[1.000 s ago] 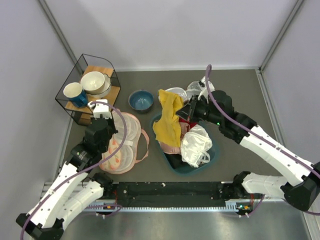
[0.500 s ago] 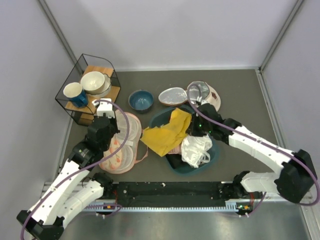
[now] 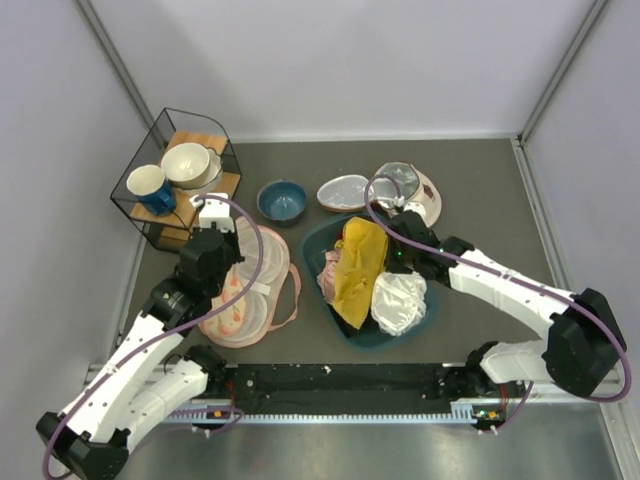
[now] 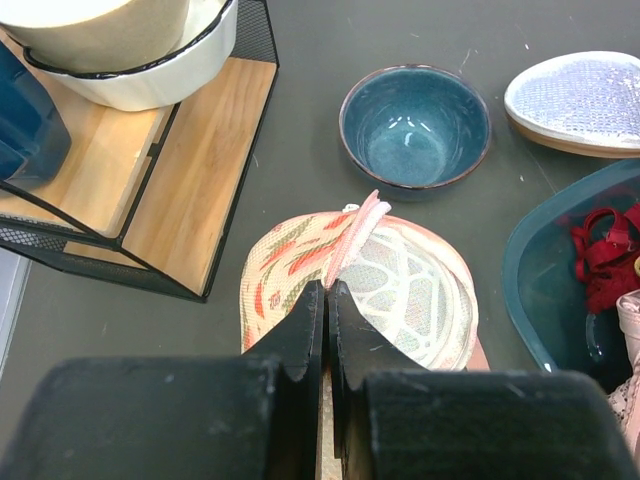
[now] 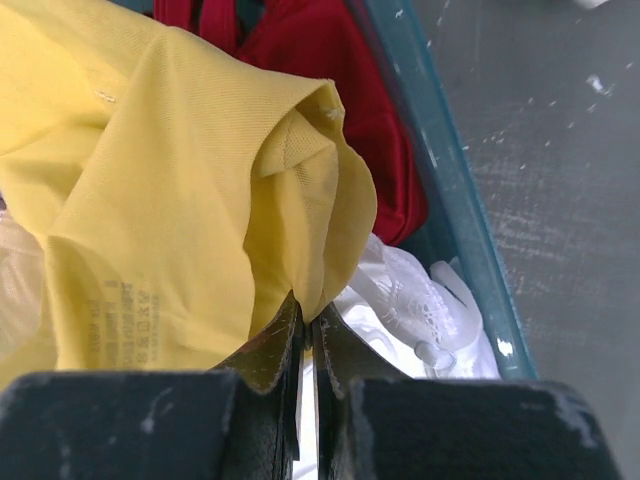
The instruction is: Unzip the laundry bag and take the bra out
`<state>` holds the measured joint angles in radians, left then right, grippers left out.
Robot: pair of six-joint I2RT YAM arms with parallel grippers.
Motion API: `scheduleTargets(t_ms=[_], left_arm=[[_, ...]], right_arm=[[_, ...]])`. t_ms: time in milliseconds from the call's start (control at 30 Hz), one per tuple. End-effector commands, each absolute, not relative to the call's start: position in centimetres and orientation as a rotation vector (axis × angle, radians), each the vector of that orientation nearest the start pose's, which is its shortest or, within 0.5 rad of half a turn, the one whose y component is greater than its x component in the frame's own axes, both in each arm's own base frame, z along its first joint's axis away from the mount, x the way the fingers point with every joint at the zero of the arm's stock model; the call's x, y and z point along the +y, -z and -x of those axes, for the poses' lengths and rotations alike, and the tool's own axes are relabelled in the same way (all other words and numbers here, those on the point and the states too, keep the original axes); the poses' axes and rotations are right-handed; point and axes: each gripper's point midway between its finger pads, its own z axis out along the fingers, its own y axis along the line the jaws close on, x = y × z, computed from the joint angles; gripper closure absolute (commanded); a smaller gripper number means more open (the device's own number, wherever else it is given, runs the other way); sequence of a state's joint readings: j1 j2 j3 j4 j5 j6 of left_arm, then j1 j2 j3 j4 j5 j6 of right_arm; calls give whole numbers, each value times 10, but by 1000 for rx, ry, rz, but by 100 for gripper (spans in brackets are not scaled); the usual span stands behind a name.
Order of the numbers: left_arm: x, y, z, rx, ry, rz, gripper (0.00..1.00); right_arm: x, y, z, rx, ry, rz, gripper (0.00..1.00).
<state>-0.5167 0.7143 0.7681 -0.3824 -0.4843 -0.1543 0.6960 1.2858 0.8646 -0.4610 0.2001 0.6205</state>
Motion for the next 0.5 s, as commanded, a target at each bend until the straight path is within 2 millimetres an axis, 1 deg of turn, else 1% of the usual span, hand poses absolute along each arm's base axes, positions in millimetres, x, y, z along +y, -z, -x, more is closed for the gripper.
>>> scheduleTargets(t_ms=[0, 33, 100, 133, 200, 233, 267, 333, 367, 433, 467], left_arm=[[-71, -260, -279, 1800, 37, -3, 100], [-71, -259, -280, 1800, 36, -4, 100], [-71, -258, -279, 1800, 32, -7, 100], [-71, -258, -280, 1800, 32, -7, 100], [-71, -257, -279, 1802, 34, -10, 100], [-71, -256, -279, 1802, 34, -12, 100], [-70, -256, -279, 1799, 34, -8, 100], [-71, -255, -278, 1801, 36, -10, 100], [-71, -253, -278, 1803, 38, -10, 100], [-71, -254, -277, 1802, 43, -9, 100], [-71, -253, -277, 1802, 46, -9, 100]], right_arm=[[187, -143, -286, 2323, -261, -63, 100], [188, -152, -288, 2300, -277, -71, 100], [187, -162, -293, 2274, -276, -79, 100], [190, -171, -296, 2256, -286, -73, 100], [191, -177, -301, 2242, -274, -51, 100], [195, -179, -306, 2241, -272, -31, 100], [197, -178, -307, 2246, -264, 6, 100], [200, -176, -311, 2256, -251, 26, 100], [202, -168, -313, 2275, -228, 58, 100], [204, -164, -314, 2290, -221, 86, 100], [208, -160, -312, 2311, -236, 114, 100]])
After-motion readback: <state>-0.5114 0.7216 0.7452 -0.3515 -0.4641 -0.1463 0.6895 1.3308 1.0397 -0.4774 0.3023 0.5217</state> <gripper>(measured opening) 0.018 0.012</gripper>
